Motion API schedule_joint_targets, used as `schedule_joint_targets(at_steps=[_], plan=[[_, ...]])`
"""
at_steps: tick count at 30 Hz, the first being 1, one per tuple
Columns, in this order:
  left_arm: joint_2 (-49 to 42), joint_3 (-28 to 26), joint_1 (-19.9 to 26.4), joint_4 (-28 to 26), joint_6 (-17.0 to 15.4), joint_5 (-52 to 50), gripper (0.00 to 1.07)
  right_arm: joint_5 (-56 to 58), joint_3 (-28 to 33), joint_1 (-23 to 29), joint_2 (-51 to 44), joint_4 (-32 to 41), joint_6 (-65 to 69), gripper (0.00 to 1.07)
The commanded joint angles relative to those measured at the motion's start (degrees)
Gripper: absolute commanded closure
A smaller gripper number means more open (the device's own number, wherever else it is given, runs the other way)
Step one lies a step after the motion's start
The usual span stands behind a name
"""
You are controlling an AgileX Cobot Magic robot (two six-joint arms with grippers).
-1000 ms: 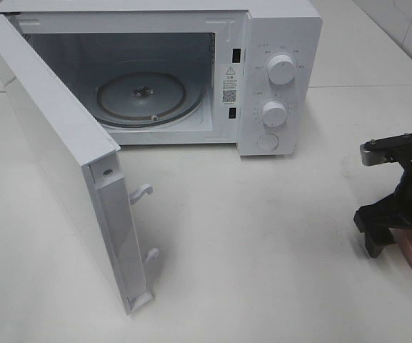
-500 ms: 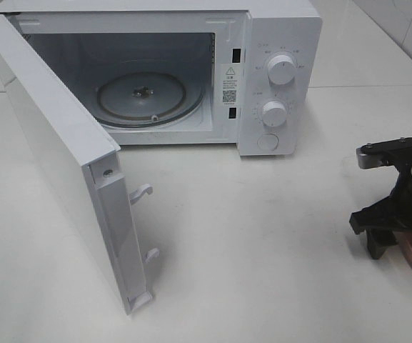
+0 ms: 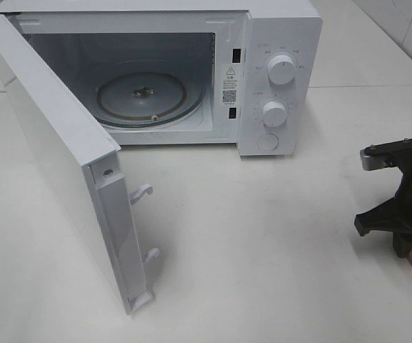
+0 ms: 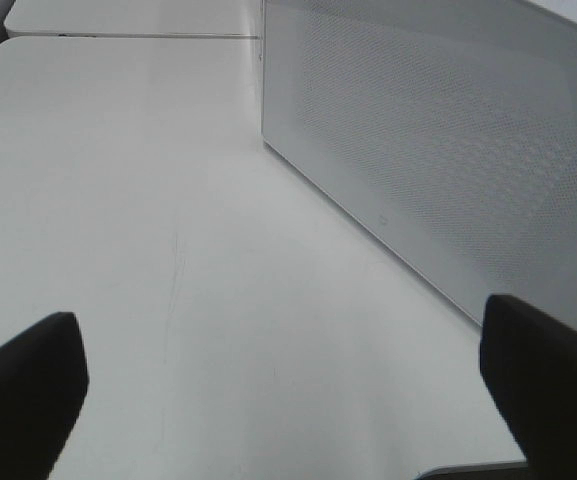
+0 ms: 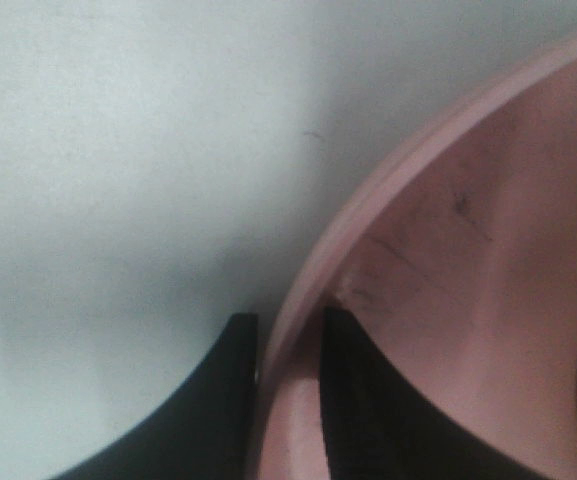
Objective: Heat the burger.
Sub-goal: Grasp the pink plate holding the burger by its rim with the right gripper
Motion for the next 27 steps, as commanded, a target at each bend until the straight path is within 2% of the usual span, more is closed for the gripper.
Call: schedule_joint_targets(at_steps=[1,11,24,27], plan=[[-1.3,0.1,0.1,-0.3,-0.3,-0.5,0.07,0.5,0.3,-0.2,0.7,0.6,0.3,1.07],[-1.3,0.1,0.1,-0.3,-0.3,-0.5,0.07,2.8,0.3,0.7,0.5,0.1,1.0,1.07],[-1.3,0.1,0.1,-0.3,-0.3,-0.5,0.07,7.7,0.3,8.1,-1.8,-10.8,10.3,1.07],[-1.3,0.1,0.1,-0.3,-0.3,-0.5,0.07,8.2,0.3,8.5,-2.4,-11.6,11.0,1.07]])
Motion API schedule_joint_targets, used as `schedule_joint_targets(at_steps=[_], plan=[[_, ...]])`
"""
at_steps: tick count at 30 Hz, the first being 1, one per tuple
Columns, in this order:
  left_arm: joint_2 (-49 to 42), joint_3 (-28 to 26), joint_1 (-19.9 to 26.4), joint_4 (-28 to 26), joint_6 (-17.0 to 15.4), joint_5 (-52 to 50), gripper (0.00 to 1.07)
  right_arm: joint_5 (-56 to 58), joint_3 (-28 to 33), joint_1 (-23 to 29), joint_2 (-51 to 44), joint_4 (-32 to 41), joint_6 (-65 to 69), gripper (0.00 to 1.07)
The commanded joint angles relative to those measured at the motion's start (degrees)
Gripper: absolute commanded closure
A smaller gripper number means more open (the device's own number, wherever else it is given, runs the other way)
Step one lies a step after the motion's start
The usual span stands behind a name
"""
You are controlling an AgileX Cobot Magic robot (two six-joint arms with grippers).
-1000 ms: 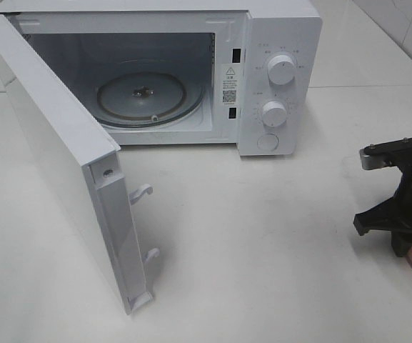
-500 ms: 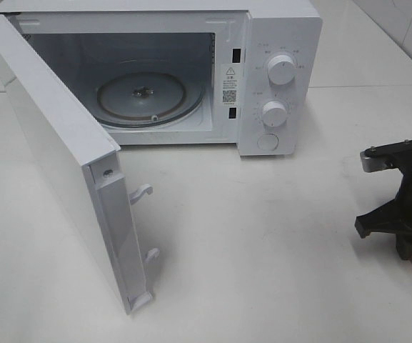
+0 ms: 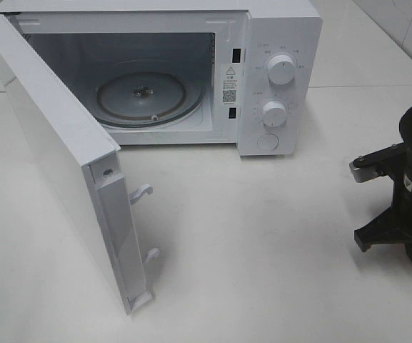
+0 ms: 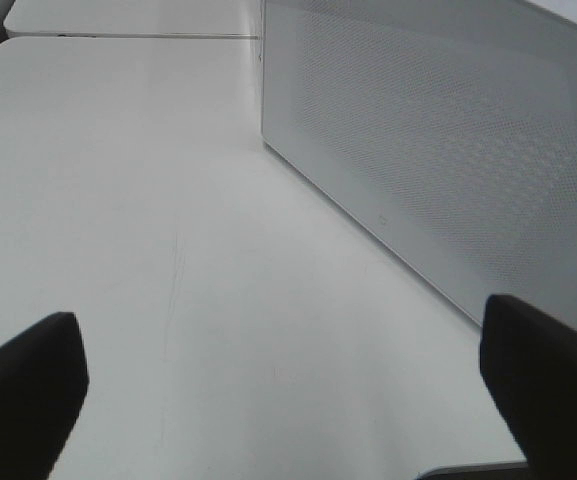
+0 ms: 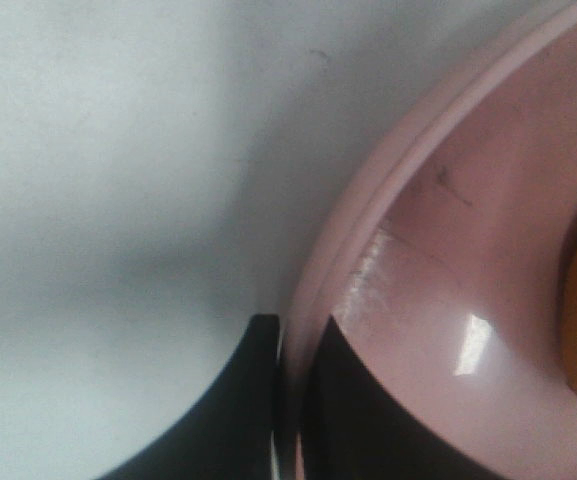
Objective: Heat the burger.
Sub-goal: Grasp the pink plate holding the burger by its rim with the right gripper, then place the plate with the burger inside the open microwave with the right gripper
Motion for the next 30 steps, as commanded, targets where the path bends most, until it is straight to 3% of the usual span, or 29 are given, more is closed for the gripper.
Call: schedule_joint_targets(at_steps=[1,12,30], plan=[[-1.3,0.1,0.1,-0.3,-0.3,-0.5,0.07,1.4,0.2,1.8,-1.9,-3.1,2.2,1.07],[-1.3,0.1,0.1,-0.3,-0.3,-0.5,0.07,8.0,0.2,7.6,-4.8,-9.7,6.4,1.07],[-1.3,0.1,0.1,-0.3,-0.3,-0.5,0.07,13.2,0.8,15.5,-13.0,-13.1,5.9,1.07]])
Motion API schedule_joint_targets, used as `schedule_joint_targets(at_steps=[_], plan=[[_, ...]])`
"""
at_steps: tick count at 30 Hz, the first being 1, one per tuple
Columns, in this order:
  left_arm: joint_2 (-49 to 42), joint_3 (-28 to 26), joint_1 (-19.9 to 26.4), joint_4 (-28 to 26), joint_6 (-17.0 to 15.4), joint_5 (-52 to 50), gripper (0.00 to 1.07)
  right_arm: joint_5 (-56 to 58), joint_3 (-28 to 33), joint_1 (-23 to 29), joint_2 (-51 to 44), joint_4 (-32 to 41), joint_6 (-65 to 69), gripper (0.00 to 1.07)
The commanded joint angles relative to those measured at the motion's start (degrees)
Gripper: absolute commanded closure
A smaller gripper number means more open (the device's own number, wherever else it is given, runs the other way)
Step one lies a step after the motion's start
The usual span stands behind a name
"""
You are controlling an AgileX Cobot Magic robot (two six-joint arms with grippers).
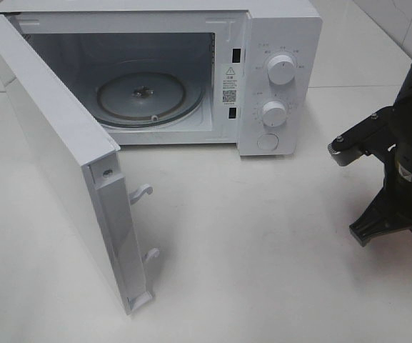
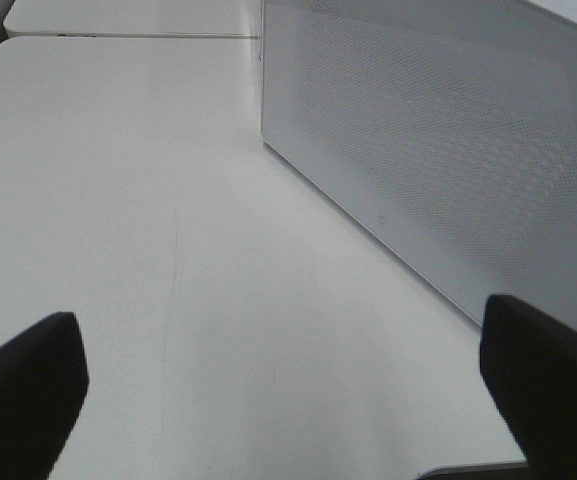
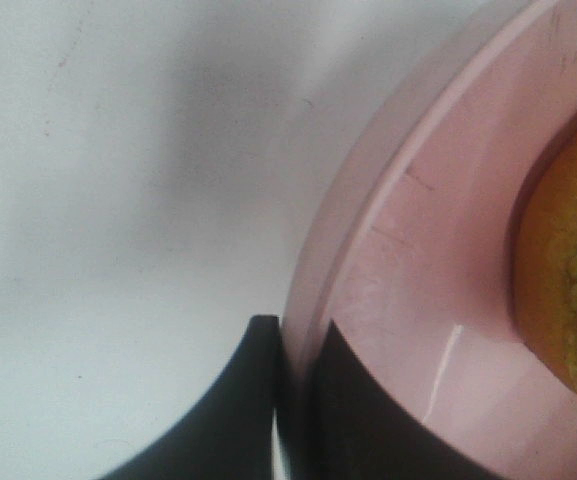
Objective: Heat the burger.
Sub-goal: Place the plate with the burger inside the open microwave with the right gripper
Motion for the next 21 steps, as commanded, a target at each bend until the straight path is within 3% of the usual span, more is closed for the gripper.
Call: schedule_joint_targets(at_steps=[1,21], plan=[[-1.3,0.1,0.1,-0.3,-0.3,-0.5,0.07,2.3,0.6,0.9,-1.8,-3.7,-0.2,1.07],[-1.3,0.1,0.1,-0.3,-0.3,-0.5,0.07,7.1,7.0,12.8,-10.2,-4.7,-0.4,1.07]])
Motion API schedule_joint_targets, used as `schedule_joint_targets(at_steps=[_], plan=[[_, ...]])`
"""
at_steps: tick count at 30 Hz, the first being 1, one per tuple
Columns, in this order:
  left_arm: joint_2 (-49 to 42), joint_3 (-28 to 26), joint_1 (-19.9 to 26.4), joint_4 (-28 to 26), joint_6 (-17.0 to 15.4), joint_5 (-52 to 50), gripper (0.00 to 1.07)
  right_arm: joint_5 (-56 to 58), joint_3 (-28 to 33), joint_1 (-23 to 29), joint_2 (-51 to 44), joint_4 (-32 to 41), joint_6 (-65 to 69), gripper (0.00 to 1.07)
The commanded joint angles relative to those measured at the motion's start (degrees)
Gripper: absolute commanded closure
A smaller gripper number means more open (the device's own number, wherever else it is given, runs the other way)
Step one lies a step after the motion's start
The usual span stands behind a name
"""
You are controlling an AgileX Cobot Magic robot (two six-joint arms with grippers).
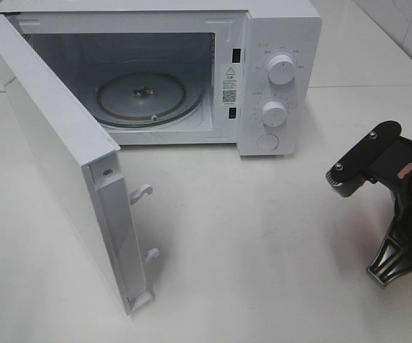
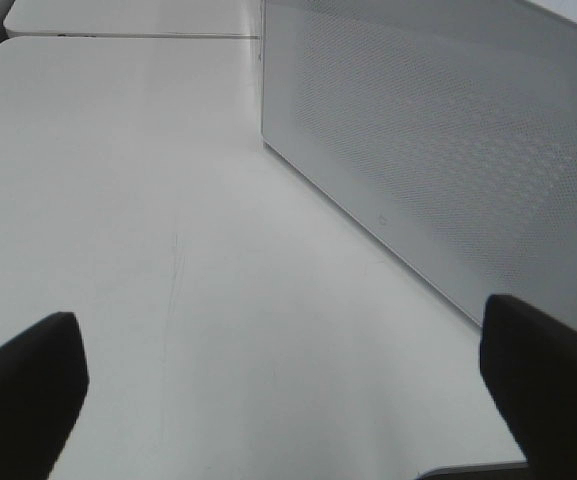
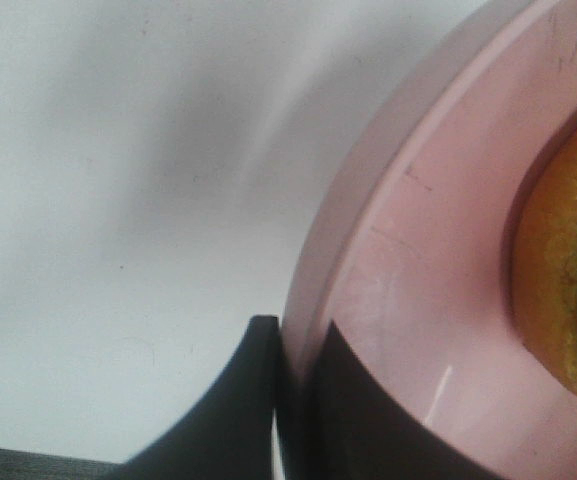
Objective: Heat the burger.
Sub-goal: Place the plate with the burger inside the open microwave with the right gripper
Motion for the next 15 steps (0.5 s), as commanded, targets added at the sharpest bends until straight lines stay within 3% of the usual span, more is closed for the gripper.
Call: schedule_joint_targets(at_steps=[1,15], plan=[[-1.3,0.1,0.1,-0.3,-0.3,-0.5,0.07,3.6,0.6,3.1,-1.1,-3.4,-0.6,1.07],[-1.3,0.1,0.1,-0.3,-0.3,-0.5,0.07,6.1,0.7,15.0,-1.1,-3.7,-0.6,1.07]])
